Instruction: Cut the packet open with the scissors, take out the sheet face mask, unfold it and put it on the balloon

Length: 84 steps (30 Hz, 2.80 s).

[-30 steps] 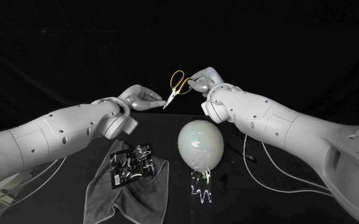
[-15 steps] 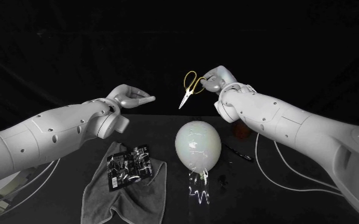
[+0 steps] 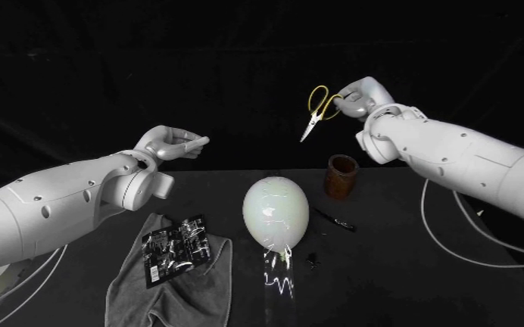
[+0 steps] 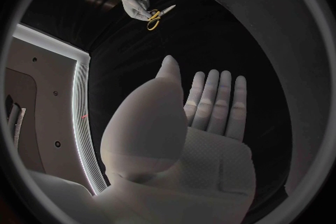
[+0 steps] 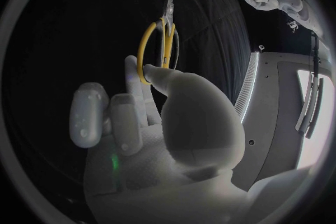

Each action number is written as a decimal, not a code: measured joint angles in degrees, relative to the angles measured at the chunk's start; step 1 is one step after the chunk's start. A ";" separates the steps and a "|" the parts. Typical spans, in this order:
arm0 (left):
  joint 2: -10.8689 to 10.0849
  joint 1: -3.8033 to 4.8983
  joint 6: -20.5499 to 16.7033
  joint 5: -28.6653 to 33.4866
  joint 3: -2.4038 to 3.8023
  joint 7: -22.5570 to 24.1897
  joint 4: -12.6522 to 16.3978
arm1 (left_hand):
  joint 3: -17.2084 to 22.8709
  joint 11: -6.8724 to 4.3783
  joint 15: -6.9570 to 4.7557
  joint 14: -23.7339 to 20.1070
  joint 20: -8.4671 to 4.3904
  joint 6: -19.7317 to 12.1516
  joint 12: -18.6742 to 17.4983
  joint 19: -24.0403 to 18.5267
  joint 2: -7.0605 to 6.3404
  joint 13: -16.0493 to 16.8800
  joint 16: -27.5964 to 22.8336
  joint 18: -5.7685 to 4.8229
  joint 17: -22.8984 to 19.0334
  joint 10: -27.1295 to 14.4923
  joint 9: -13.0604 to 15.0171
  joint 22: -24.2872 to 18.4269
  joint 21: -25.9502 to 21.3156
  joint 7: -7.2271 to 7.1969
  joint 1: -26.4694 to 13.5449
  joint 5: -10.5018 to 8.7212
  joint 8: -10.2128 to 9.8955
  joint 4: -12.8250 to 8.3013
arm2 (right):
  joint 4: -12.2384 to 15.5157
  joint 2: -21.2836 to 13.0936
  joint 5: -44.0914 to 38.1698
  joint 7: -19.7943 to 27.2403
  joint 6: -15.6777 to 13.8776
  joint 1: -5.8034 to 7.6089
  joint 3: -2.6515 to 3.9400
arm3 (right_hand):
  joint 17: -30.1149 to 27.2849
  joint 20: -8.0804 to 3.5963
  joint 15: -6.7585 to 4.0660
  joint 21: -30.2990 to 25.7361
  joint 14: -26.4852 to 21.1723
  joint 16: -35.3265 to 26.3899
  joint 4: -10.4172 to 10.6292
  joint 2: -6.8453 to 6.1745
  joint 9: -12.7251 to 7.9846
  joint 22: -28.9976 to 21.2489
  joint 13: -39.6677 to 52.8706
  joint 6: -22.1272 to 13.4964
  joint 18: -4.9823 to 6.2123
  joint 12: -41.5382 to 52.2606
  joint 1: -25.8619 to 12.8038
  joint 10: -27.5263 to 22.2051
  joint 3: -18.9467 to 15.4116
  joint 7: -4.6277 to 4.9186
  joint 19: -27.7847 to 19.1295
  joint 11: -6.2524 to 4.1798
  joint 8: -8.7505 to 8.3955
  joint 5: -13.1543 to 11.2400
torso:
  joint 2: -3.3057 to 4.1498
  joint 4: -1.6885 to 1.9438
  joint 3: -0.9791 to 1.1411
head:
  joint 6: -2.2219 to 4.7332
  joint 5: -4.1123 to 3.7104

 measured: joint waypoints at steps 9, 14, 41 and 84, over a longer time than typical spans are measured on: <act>-0.65 -0.73 1.50 7.65 0.02 5.82 0.98 | 1.90 -2.31 -1.63 2.45 0.10 3.35 0.96 0.92 2.02 -0.07 1.11 0.87 0.14 3.94 -0.14 -0.20 0.23 -0.69 4.60 0.00 1.06 -0.32 | 8.68 -10.22 -0.27 1.00 0.12 0.83 -0.09 | 0.63 -0.19 0.02 0.49 0.01 0.33 -0.01 0.02 0.23 0.03 0.07 -0.01 -0.02 -0.12 -0.02 0.08 0.00 0.01 0.19 -0.07 0.26 -0.18 | -0.50 -0.80 0.30 | -0.55 -1.36; -0.82 -0.94 2.23 9.82 0.02 7.51 1.54 | 2.06 -2.29 -1.63 2.45 0.10 3.54 0.92 0.92 2.24 -0.12 1.11 0.89 0.14 3.97 -0.28 -0.20 0.22 -0.51 4.82 0.00 1.06 -0.16 | 11.93 -14.24 -0.88 1.35 0.33 0.94 -0.20 | 0.72 -0.20 0.09 0.62 0.07 0.33 -0.01 0.22 0.23 0.04 0.07 -0.01 -0.04 -0.13 -0.22 0.10 0.01 0.01 0.20 -0.06 0.25 -0.22 | -0.65 -0.91 0.37 | -0.65 -2.04; -1.58 -1.11 3.07 12.54 0.01 9.94 2.44 | 2.21 -2.10 -1.62 2.84 0.30 3.75 0.45 1.12 2.24 -0.21 1.11 0.84 0.11 4.15 -0.45 -0.21 0.22 -0.31 4.82 0.00 1.06 0.00 | 11.19 -13.58 -7.40 1.05 0.31 -3.49 -0.62 | 1.10 0.01 -0.11 0.83 -0.06 0.54 -0.41 -0.23 0.33 0.02 0.19 0.09 -0.37 -0.34 -0.66 0.39 0.39 -0.09 0.39 -0.01 0.42 -0.28 | -0.43 -0.83 0.36 | -0.96 -3.27; -1.35 -1.12 3.76 12.57 0.00 10.04 2.58 | 2.21 -2.10 -1.61 2.84 0.09 3.95 -0.39 1.32 2.01 -0.30 1.10 0.79 -0.02 4.14 -1.01 -0.27 0.22 -0.11 5.04 0.00 0.59 -0.01 | 15.34 -14.87 -10.72 -0.17 2.46 -6.90 -0.63 | -32.64 6.82 7.13 -35.55 -14.94 -13.01 -1.51 -6.66 -5.00 -16.58 -6.06 -15.53 5.52 -3.94 -2.81 -24.31 -12.06 4.64 -23.62 4.11 -11.56 0.13 | -0.59 -0.87 0.30 | -1.49 -3.99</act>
